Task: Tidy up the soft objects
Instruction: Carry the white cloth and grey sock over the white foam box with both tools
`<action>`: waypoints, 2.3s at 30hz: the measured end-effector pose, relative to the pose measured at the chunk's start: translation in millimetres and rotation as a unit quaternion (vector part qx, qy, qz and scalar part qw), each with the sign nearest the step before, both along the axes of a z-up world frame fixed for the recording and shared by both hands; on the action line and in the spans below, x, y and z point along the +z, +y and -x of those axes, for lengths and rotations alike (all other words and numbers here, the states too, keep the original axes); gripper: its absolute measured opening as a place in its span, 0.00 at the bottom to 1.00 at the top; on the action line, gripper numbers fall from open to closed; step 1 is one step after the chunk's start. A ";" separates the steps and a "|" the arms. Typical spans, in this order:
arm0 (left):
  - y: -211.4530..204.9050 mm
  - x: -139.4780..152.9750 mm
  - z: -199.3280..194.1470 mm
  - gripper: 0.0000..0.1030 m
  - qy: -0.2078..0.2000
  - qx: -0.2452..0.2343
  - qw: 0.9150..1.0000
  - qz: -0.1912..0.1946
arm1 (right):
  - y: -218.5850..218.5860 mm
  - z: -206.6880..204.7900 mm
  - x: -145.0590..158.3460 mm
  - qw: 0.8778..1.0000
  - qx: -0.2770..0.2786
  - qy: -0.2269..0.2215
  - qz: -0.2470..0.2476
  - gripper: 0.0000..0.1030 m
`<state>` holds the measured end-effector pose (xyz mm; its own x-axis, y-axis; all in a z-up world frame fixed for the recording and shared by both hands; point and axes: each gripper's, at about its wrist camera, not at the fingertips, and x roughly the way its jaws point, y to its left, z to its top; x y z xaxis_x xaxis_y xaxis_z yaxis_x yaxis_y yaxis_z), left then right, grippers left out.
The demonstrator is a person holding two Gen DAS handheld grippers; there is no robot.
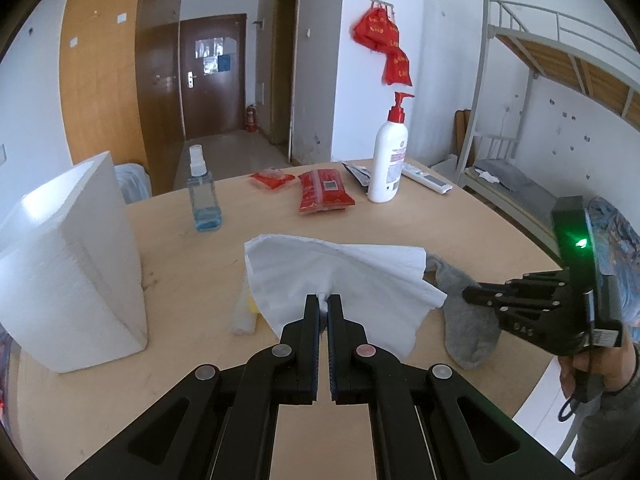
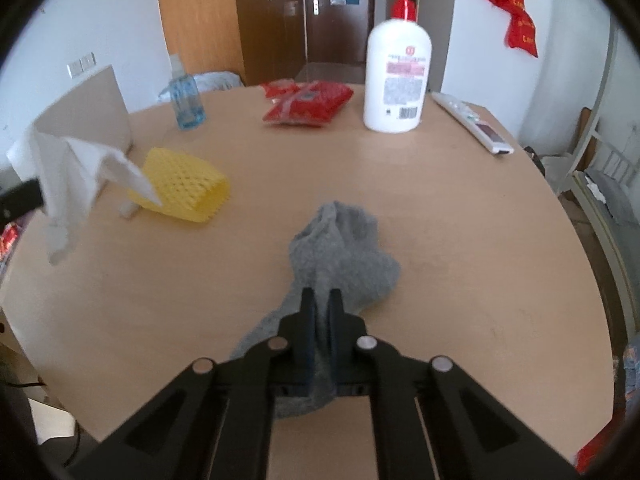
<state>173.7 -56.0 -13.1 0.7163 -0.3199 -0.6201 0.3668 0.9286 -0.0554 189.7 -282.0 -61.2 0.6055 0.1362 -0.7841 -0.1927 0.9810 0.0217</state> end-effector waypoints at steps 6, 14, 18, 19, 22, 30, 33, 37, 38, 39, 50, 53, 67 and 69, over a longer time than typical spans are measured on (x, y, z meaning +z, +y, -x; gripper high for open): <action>6.0 7.8 9.0 0.03 -0.007 0.004 1.000 0.009 | 3.2 15.6 33.9 0.999 0.002 -0.040 -0.025 0.07; 19.5 24.0 29.4 0.03 -0.030 0.015 0.999 0.017 | 16.0 39.6 76.6 0.994 0.017 -0.097 -0.048 0.07; 27.9 38.9 44.4 0.03 -0.052 0.024 0.998 0.020 | 23.5 51.2 92.7 0.990 0.028 -0.124 -0.056 0.07; 29.9 41.7 47.2 0.03 -0.056 0.026 0.998 0.021 | 26.0 55.4 97.2 0.989 0.032 -0.131 -0.060 0.07; 36.2 49.9 57.3 0.04 -0.068 0.034 0.997 0.023 | 30.0 64.2 103.8 0.987 0.040 -0.144 -0.063 0.07; 51.2 56.3 78.4 0.03 -0.077 0.059 0.995 0.022 | 42.7 75.8 110.4 0.983 0.063 -0.158 -0.072 0.08; 57.0 58.3 85.5 0.03 -0.082 0.070 0.994 0.019 | 50.8 76.2 110.8 0.982 0.075 -0.157 -0.075 0.08; 67.9 62.7 94.6 0.04 -0.092 0.091 0.991 0.016 | 64.8 79.7 113.9 0.978 0.097 -0.162 -0.083 0.08; 72.1 63.4 97.2 0.03 -0.093 0.099 0.991 0.015 | 69.4 79.7 114.5 0.978 0.104 -0.164 -0.082 0.08; 77.2 64.3 100.0 0.03 -0.094 0.104 0.990 0.013 | 72.7 80.2 115.1 0.977 0.109 -0.165 -0.084 0.08; 131.9 70.4 123.2 0.03 -0.103 0.184 0.978 0.003 | 132.7 68.5 116.7 0.963 0.192 -0.160 -0.103 0.08; 144.1 73.6 125.8 0.03 -0.104 0.199 0.975 0.003 | 146.6 68.5 117.4 0.959 0.211 -0.157 -0.109 0.08; 165.2 74.8 121.1 0.03 -0.103 0.229 0.968 0.000 | 183.7 52.6 118.1 0.952 0.247 -0.144 -0.112 0.08; 164.9 76.5 119.7 0.03 -0.107 0.230 0.967 -0.001 | 186.9 50.2 119.7 0.951 0.249 -0.144 -0.113 0.08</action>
<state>54.0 108.8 63.4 0.8943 0.0642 -0.4428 -0.0826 0.9963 -0.0225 139.4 -95.1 58.5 0.6067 0.6071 -0.5132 -0.6619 0.7433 0.0968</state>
